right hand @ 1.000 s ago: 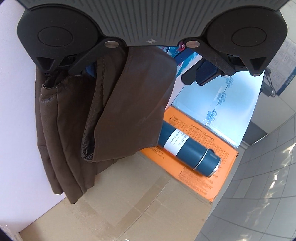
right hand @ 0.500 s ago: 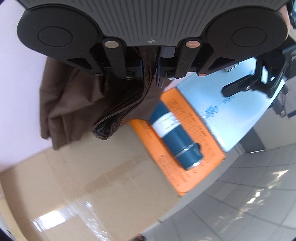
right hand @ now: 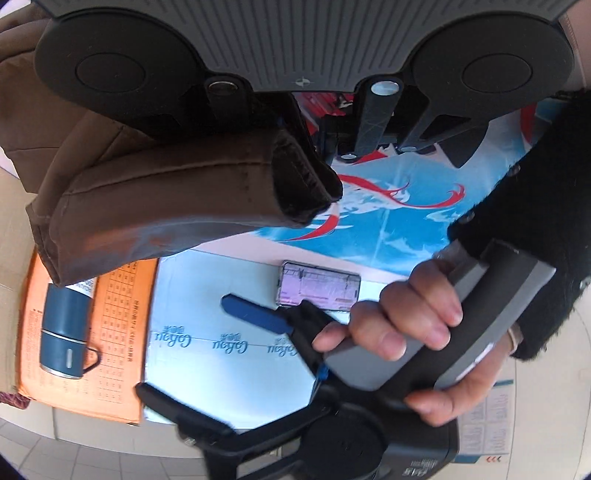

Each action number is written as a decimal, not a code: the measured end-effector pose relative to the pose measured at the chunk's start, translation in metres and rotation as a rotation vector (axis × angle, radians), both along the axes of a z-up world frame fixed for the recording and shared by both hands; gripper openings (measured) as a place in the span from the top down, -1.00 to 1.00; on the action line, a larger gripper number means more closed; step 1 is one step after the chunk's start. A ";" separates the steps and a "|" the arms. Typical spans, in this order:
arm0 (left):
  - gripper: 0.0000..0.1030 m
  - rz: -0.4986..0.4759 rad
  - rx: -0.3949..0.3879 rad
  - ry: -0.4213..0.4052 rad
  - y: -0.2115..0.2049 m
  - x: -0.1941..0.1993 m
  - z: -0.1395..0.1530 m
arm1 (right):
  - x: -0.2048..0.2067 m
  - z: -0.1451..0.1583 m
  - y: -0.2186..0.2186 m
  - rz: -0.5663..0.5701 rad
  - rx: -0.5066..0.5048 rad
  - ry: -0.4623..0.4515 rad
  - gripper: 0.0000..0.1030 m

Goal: Fold clothes

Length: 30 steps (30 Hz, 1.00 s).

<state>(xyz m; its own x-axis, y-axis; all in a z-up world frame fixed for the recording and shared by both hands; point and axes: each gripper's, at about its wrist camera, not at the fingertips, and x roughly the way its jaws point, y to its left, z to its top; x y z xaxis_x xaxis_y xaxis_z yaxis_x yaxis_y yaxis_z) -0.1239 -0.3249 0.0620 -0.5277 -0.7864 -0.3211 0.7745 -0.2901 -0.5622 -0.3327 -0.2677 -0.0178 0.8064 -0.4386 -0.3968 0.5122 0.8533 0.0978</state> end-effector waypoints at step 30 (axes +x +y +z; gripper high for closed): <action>-1.00 -0.201 0.089 -0.586 -0.005 -0.126 -0.062 | -0.155 -0.007 -0.066 -1.083 0.494 -0.411 -0.86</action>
